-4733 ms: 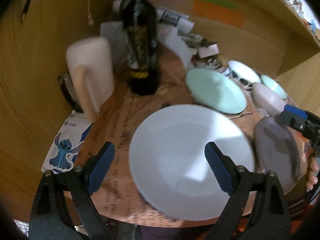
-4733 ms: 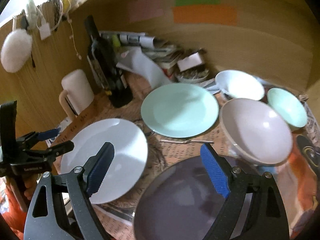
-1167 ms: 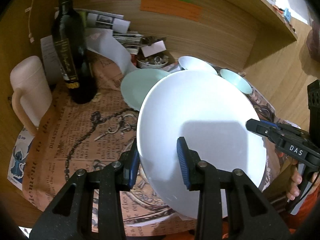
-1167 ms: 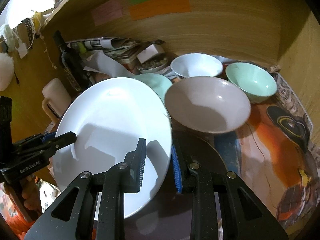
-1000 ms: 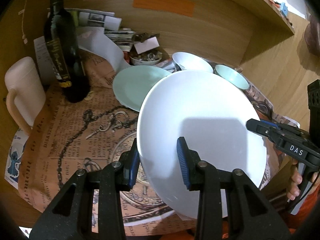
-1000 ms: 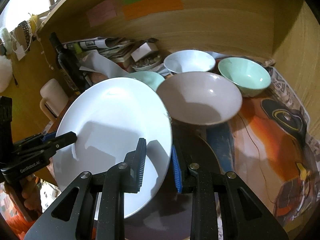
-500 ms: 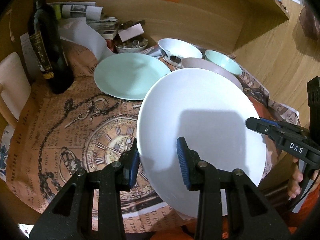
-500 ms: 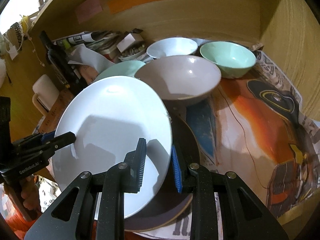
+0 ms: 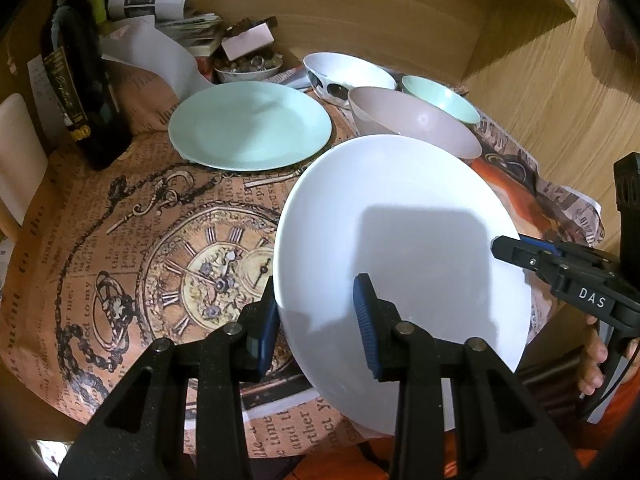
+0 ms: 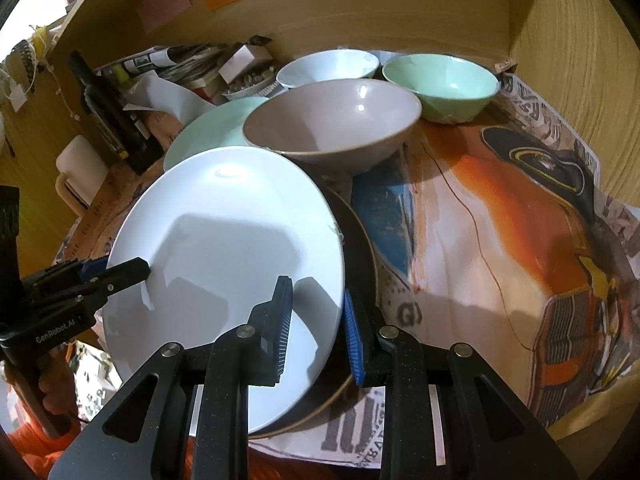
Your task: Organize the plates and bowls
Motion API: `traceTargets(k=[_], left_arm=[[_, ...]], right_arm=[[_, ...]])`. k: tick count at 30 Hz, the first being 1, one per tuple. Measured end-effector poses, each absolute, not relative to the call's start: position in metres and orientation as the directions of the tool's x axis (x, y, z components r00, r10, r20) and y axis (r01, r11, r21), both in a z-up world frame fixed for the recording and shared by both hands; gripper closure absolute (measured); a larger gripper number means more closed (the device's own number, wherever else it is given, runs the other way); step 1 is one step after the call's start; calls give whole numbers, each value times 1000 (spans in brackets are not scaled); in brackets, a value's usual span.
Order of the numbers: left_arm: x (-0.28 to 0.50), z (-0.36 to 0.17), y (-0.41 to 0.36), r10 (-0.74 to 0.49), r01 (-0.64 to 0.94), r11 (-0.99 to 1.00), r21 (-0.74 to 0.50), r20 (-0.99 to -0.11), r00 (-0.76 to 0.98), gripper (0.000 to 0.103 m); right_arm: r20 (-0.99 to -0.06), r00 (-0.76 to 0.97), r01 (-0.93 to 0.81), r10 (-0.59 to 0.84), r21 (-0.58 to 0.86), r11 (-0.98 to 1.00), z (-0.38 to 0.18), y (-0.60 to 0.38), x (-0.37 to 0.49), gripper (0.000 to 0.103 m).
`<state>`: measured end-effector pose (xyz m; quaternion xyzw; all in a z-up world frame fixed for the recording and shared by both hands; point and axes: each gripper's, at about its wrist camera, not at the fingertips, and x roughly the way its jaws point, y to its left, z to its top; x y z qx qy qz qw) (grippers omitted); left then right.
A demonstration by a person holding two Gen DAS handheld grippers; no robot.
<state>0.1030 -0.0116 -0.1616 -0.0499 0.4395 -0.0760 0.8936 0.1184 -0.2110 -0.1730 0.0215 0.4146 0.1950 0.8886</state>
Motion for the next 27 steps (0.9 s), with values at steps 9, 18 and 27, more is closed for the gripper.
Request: traceTargets(k=[9,18,27], left_arm=[[107,-166,-15,-177,100,984,-146,-786,592,67],[113,-171,-15,-156,108,988,-114,-792,591,67],[116,-174,-20,-145,126,988,-87,-790,595,67]], right_arm=[[-737,567,-321,367,212,923,-175,-212,121,80],[-740,560,-319,373,223,921,-175,-213,123,80],[-744,559,-321,366,213,923,-172,-216,120,80]])
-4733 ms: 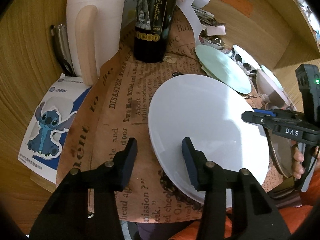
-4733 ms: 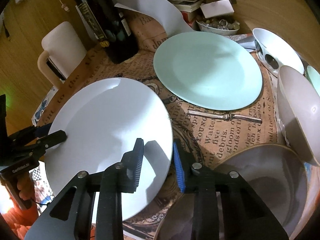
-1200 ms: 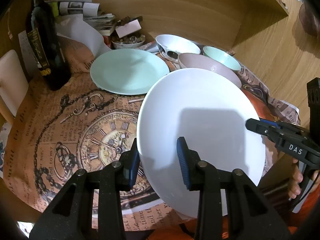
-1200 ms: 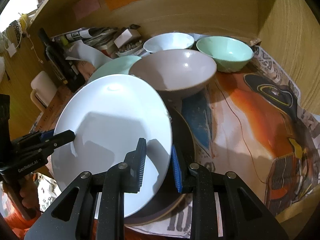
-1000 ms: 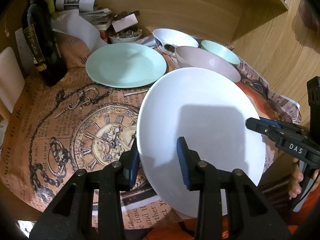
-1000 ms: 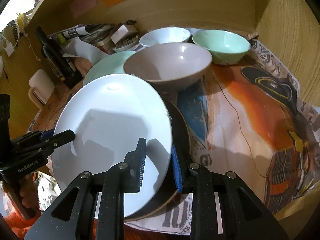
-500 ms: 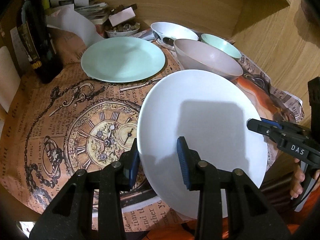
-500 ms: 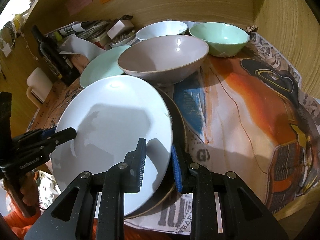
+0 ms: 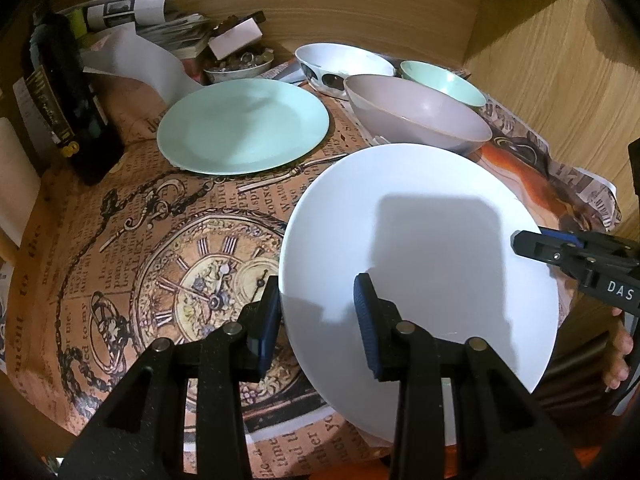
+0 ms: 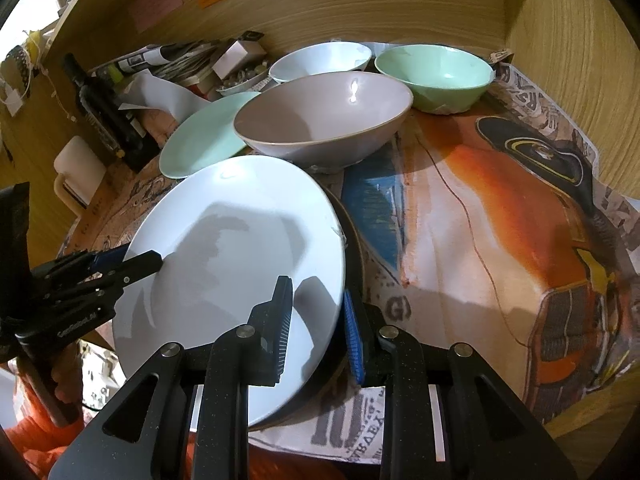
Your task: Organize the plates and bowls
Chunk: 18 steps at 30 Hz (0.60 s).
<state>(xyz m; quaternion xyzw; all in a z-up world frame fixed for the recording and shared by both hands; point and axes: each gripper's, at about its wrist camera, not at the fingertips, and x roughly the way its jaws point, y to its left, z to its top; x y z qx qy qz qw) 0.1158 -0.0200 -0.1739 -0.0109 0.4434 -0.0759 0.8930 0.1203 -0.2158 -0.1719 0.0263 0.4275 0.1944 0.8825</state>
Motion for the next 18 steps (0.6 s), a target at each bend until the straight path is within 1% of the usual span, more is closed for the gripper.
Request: traceTargets(k=[11,13,15,18], left_arm=[[119,-176,-26,-145,140,987,-75,-787,600,67],[120,-177,-27,-146,142,987,-75,-785,602,67],[121,-179,-28,-153,150,986,-78,-790,594,66],[120,-179,-31,-139,151,987,-58,-780,610,66]], right_arm=[[-738,576,-311,352,200,929,-170,-218,117,80],[-737,589,-306,333,178,935,-170,-217,117,80],[-726,628,-296,280,110,949,-168,-215,114,78],[-724,634,-308,273,87,947,-168,-212,114,78]])
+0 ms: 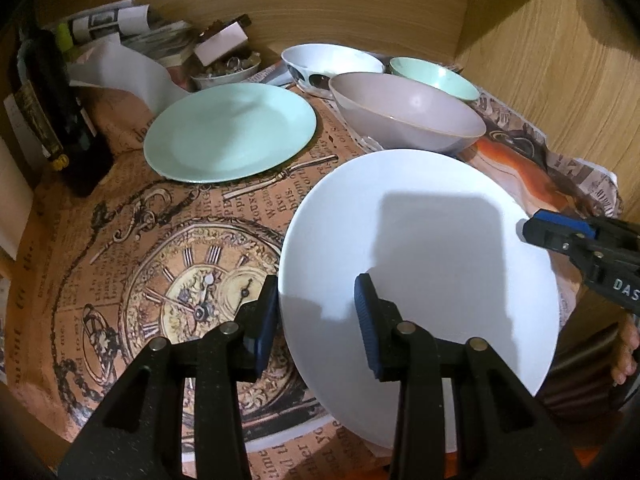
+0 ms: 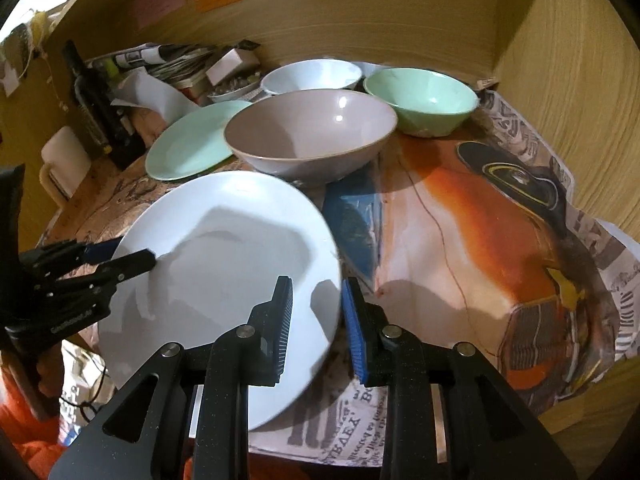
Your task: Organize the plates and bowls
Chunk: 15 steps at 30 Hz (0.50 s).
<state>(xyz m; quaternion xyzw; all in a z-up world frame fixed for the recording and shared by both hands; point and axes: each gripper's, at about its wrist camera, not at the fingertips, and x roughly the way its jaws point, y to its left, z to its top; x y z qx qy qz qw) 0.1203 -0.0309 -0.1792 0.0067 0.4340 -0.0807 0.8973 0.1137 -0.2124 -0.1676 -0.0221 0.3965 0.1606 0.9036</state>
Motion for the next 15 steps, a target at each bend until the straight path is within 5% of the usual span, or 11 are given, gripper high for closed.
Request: traceTargets(k=[11,15], left_arm=[[116,-160,-13,-133,122,990,-67,-726,674,63],[110,-139,-2,-114,107,993,-52,-671,733,51]], right_arm=[[-685,669,-320,289,86,944,-151,-209,114,77],[-650,687,-355,325,90,930,-135,-198,117,72]])
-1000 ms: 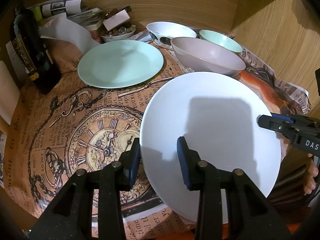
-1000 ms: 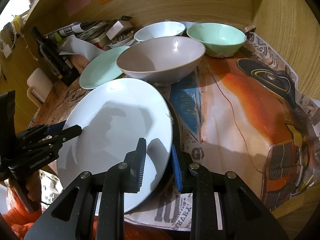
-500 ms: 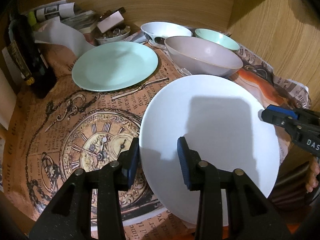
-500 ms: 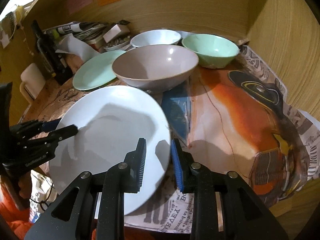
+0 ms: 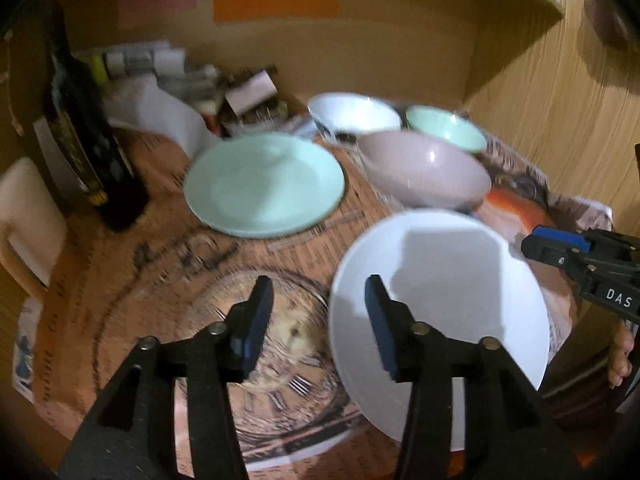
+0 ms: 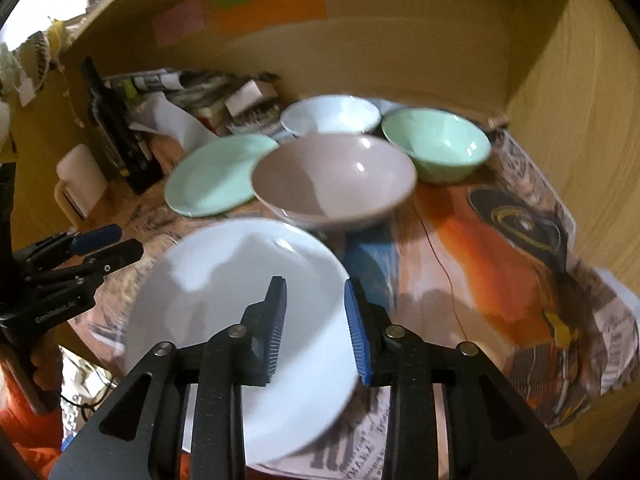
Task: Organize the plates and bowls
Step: 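Lower the white plate onto the dark plate and open the left gripper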
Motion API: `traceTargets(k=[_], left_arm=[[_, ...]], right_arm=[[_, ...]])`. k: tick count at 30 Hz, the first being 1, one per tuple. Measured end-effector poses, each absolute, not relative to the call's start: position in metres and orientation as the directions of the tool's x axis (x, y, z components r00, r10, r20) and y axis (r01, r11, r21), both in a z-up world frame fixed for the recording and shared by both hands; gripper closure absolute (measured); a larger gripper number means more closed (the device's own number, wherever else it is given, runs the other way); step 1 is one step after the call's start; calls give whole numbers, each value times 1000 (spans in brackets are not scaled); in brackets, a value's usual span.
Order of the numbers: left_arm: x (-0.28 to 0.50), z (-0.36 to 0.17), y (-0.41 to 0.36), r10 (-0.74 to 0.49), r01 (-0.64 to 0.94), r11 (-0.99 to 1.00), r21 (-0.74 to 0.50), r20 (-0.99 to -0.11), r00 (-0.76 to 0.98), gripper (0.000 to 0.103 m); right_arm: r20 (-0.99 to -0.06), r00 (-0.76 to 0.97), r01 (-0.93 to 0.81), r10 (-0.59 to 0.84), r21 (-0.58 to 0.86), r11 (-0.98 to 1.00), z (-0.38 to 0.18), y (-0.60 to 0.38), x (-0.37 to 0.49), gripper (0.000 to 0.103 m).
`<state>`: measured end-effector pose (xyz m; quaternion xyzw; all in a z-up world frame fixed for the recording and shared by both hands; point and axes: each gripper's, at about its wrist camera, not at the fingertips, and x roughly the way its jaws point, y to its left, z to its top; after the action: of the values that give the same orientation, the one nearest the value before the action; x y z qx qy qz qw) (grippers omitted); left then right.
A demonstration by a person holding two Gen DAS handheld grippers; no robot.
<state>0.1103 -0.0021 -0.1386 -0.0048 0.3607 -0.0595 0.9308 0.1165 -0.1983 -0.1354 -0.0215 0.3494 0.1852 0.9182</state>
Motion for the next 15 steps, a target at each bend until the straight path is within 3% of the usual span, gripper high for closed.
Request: traceTargets(k=[7,10,15], left_arm=[[108,-104,24,-48,43,999,-23,-581,813,31],[112,-94,37,-13,1,1000,-22,-562,827,17],[126,-85,62,27,-60,997,-40,-567,823,14]], right_arm=[[-584,718,-408,378,87,909,-109,-180,130,56],[-564,723,-431,399,83,898,-98,-170,140,50],[-547,725,-462,420,66,884,-84,-151,164,44]])
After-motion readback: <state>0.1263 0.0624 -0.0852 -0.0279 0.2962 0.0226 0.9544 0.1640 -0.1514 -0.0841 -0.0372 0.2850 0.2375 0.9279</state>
